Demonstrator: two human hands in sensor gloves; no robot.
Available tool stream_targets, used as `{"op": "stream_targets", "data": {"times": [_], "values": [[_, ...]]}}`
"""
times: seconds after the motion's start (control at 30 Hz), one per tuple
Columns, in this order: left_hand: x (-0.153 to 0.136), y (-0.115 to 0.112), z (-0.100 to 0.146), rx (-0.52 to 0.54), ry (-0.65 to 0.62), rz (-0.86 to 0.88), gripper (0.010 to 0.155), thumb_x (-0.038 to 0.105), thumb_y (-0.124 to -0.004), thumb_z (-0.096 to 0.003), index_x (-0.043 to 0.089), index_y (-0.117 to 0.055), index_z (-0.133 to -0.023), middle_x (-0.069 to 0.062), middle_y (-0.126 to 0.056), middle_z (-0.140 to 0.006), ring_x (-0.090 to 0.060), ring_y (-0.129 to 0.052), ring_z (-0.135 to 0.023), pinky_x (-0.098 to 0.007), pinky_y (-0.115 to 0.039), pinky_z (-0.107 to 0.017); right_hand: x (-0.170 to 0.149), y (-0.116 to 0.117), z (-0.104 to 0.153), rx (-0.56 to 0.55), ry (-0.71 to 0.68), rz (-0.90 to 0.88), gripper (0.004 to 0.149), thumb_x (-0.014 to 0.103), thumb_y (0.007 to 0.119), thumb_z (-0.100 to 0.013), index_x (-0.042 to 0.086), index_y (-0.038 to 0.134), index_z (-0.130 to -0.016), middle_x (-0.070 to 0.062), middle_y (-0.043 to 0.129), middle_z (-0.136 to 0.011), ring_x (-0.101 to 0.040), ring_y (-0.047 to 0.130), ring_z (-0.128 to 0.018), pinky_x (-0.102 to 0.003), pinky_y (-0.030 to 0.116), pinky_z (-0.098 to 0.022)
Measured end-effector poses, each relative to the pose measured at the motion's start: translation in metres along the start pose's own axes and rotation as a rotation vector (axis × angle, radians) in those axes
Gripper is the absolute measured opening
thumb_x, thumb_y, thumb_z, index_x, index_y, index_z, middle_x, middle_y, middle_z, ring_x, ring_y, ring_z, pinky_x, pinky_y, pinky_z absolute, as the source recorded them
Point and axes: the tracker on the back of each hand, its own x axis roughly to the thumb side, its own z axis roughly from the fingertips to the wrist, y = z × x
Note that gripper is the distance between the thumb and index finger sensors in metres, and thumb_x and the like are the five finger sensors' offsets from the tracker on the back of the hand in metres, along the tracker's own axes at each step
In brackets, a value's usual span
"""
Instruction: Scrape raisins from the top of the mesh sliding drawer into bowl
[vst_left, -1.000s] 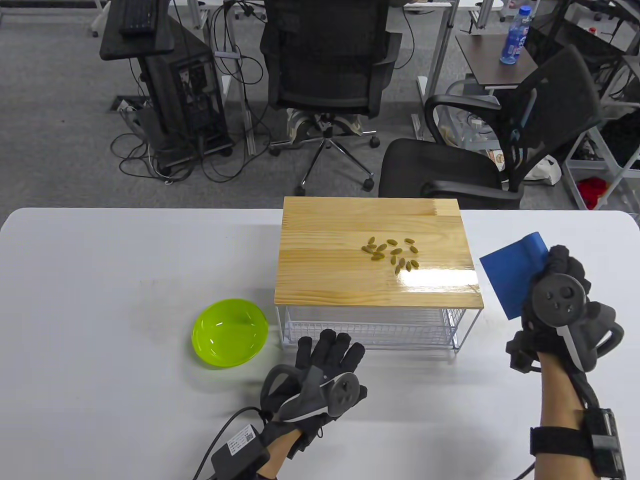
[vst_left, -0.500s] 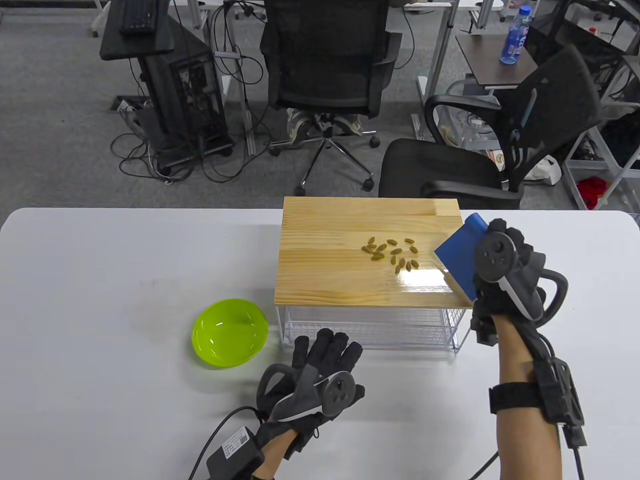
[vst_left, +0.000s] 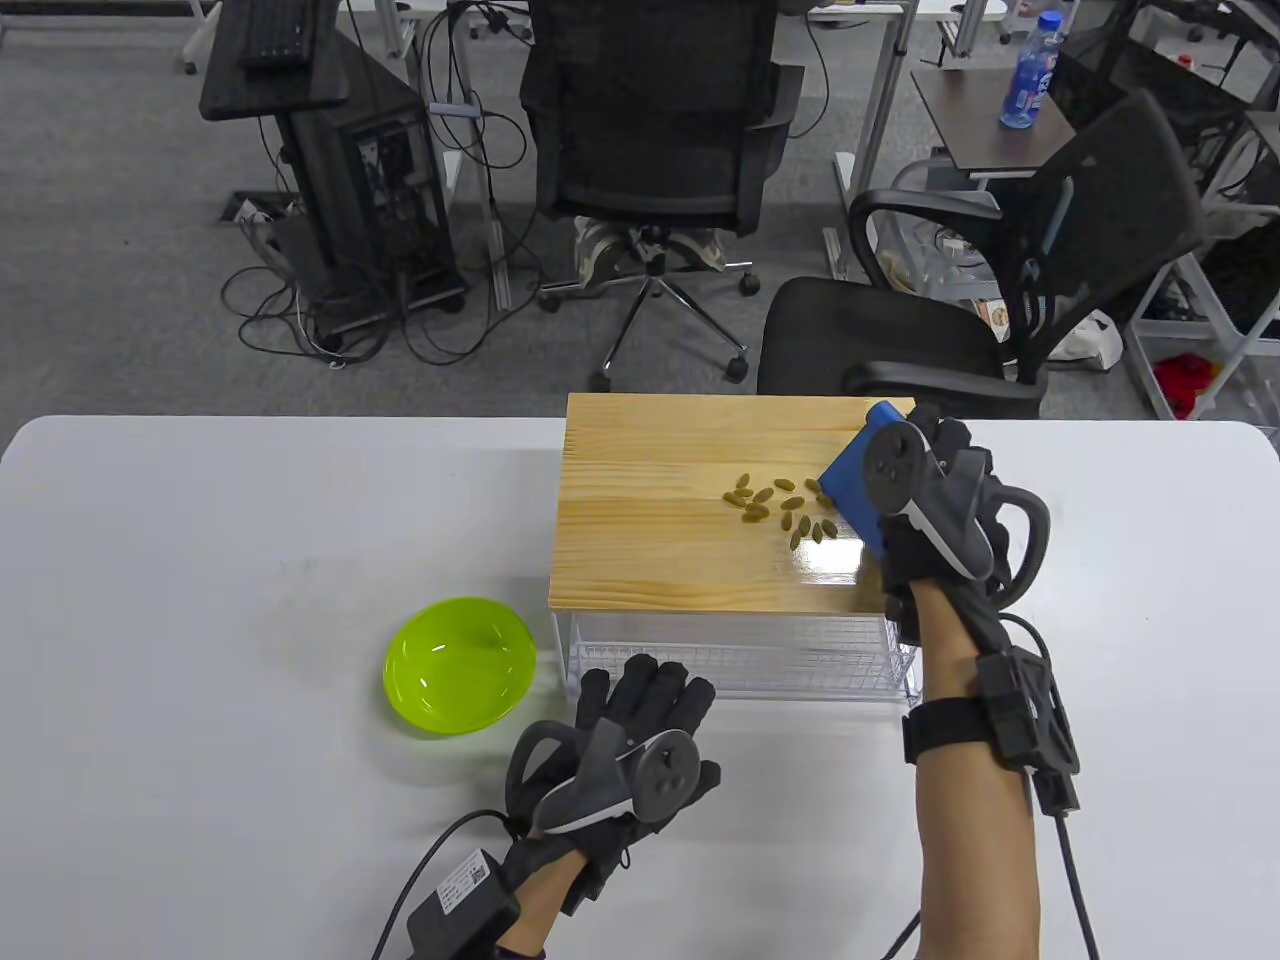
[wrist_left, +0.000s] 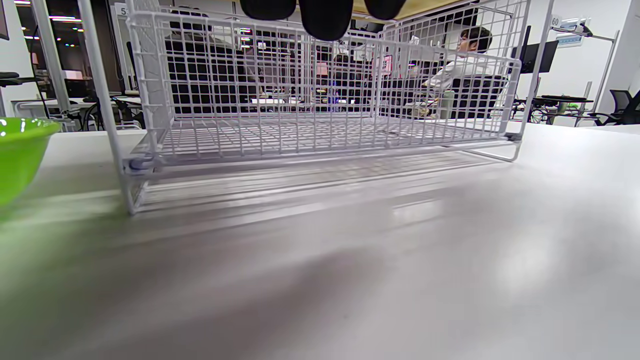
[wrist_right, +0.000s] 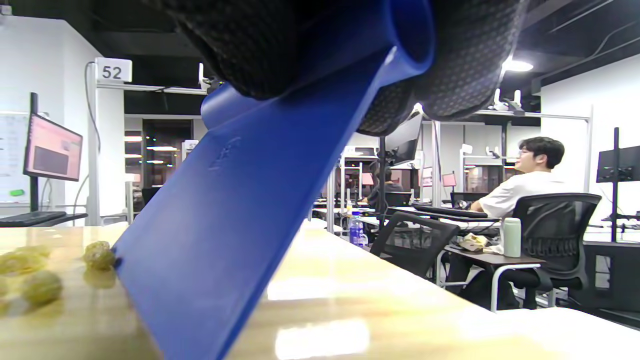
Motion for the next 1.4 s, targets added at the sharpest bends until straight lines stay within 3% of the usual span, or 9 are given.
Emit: {"op": "stream_targets", "data": {"times": [1.1,1.4], "values": [[-0.001,0.002,0.002,-0.015,-0.01,0.006,0.075,0.067,-0.055,-0.0498,0.036,-0.042,-0.117,-0.002,-0.051,-0.127,-0.037,-0.05,-0.12,-0.063,-0.044,-0.083,0.036,-0.001,0.031,0.021,-0.372,-0.101,0.059,0.019,0.074,-0.055,0.013,0.05,-0.109,-0.018,0.058,-0.108,-0.044,0.079,-0.09,-0.066,0.065,-0.064],[0.012,-0.022,-0.009,-0.063,-0.001,-0.021,0.075,0.067,-0.055,-0.0495,0.036,-0.042,-0.117,-0.004,-0.048,-0.128,-0.039,-0.046,-0.123,-0.063,-0.046,-0.085,0.033,-0.002,0.044,0.017,-0.427,-0.11,0.058,0.019,0.074,-0.055,0.013,0.05,-0.108,-0.018,0.058,-0.108,-0.044,0.08,-0.09,-0.066,0.064,-0.064]]}}
